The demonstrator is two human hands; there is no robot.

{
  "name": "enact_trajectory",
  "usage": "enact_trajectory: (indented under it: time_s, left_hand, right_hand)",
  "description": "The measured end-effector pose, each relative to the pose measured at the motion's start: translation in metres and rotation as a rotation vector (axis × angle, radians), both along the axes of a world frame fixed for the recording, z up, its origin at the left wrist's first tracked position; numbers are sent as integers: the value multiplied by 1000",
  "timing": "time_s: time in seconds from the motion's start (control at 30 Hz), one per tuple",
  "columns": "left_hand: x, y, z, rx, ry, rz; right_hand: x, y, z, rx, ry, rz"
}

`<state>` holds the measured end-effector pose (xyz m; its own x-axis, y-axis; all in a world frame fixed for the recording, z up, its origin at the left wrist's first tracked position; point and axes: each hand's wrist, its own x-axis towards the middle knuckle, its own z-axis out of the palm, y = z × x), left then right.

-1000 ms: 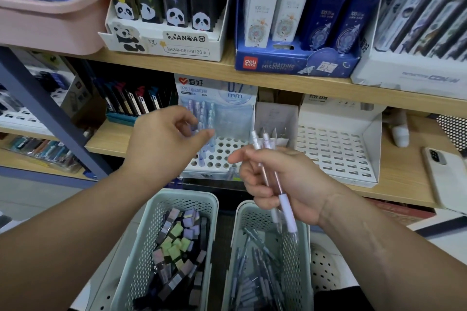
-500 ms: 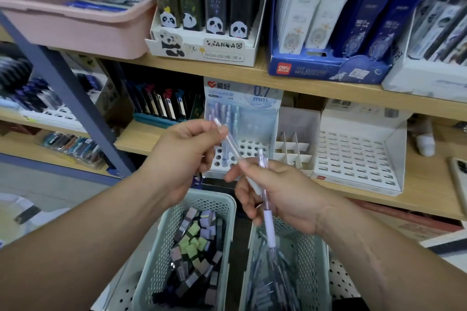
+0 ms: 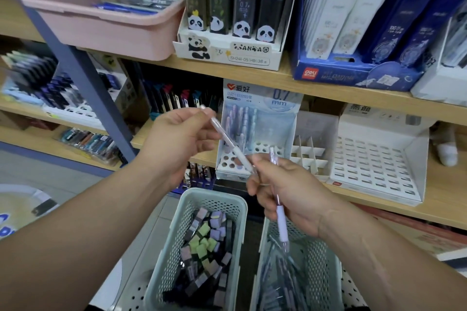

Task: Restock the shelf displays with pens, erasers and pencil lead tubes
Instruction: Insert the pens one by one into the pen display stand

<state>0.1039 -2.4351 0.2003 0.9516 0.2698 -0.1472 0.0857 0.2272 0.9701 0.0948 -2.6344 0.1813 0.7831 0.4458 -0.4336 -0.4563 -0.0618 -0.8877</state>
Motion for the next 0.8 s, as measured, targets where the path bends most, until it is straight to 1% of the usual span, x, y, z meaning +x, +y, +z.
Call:
enact_trajectory:
  time_s: [0.1,0.2,0.47,0.6,0.8]
  left_hand:
    - [8,11,-1,153,-49,110]
    - [13,12,1,306,-114,130]
    - [29,9,18,568,-226,165]
    - [38,8,10,619,-222,100]
    - [48,0,-6,769,-197,18]
  right_hand:
    - [6,-8,-3,-74,-33,-166]
    - [10,-18,-4,-110,-39,-259]
    - [10,-29,-4,-159,-74,-251]
    - [10,-33,-4,-172,-74,-253]
    - [9,-38,-4,-173,-77,-262]
